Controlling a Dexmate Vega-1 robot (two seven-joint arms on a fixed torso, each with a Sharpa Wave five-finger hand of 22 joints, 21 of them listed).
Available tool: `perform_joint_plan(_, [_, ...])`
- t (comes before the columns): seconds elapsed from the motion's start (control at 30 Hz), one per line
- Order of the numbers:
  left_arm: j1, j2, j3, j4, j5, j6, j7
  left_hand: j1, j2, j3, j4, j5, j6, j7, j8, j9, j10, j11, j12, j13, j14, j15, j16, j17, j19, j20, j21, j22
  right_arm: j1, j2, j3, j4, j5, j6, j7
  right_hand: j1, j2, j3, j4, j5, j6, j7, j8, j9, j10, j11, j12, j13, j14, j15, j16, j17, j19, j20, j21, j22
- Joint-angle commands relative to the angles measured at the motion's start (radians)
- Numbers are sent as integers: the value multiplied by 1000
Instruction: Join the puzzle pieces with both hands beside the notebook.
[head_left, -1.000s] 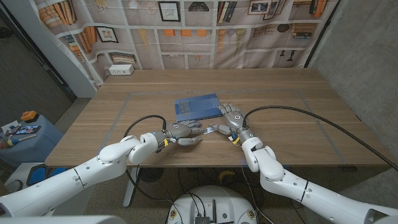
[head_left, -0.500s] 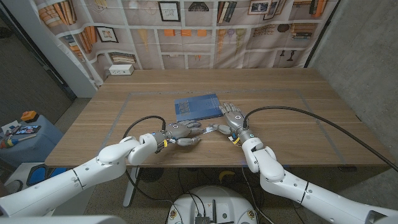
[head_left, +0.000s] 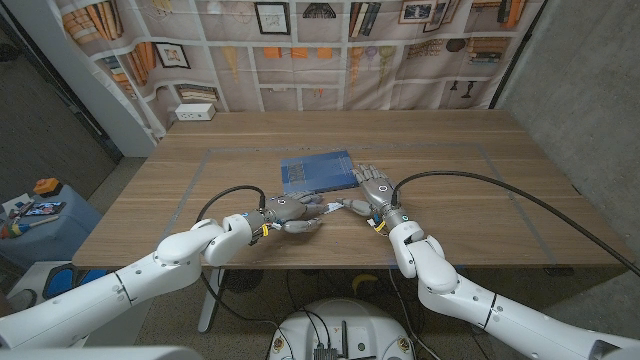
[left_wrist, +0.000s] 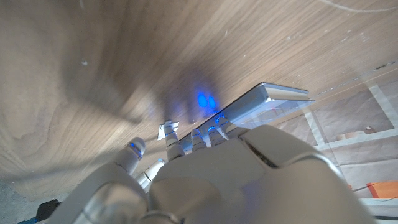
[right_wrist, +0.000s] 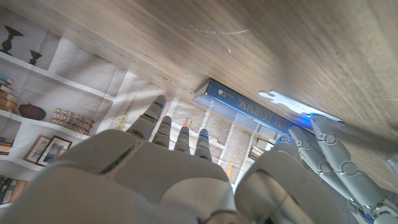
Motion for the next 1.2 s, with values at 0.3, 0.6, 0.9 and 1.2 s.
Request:
perform_joint_plan(0.3, [11, 4, -20, -21, 11, 0, 34, 14, 103, 10, -4, -1, -5, 1, 6, 0, 4, 1, 3, 4, 7, -61, 5, -2, 7, -109, 3, 1, -6, -3, 10, -11, -3, -2, -4, -2, -1, 2, -2, 7, 4, -3, 9, 3, 3, -4, 4, 0, -1, -1, 6, 2, -1, 1, 6, 0])
perform_joint_plan(0.6, [13, 9, -35, -30, 12, -7, 55, 15, 103, 13, -6, -1, 0, 0, 9, 0, 10, 1, 5, 4, 12, -63, 5, -2, 14, -108, 5, 1, -7, -2, 15, -19, 5, -2, 3, -3, 1, 2, -2, 8, 5, -4, 9, 3, 3, -6, 4, 0, 0, -3, 6, 2, 0, 0, 6, 0])
perform_joint_plan(0.9, [26, 11, -55, -44, 3, -1, 78, 16, 102, 17, -8, -1, 4, 0, 10, -1, 22, -1, 8, 4, 21, -63, 6, -2, 23, -106, 7, 1, -13, -8, 37, -32, 41, 15, -18, -5, 7, 4, -2, 10, 9, -8, 11, 3, 10, -12, 7, 0, 2, -9, 7, 2, 1, -1, 6, 0])
perform_joint_plan(1.2, [39, 12, -80, -60, -9, 26, 95, 16, 100, 19, -9, -2, 3, 2, 10, -1, 25, -4, 8, 4, 30, -63, 7, -2, 37, -105, 11, 1, -18, -15, 67, -57, 98, 38, -37, -7, 10, 5, -2, 11, 13, -10, 12, 3, 20, -17, 10, 0, 8, -13, 10, 2, 4, -4, 7, 0])
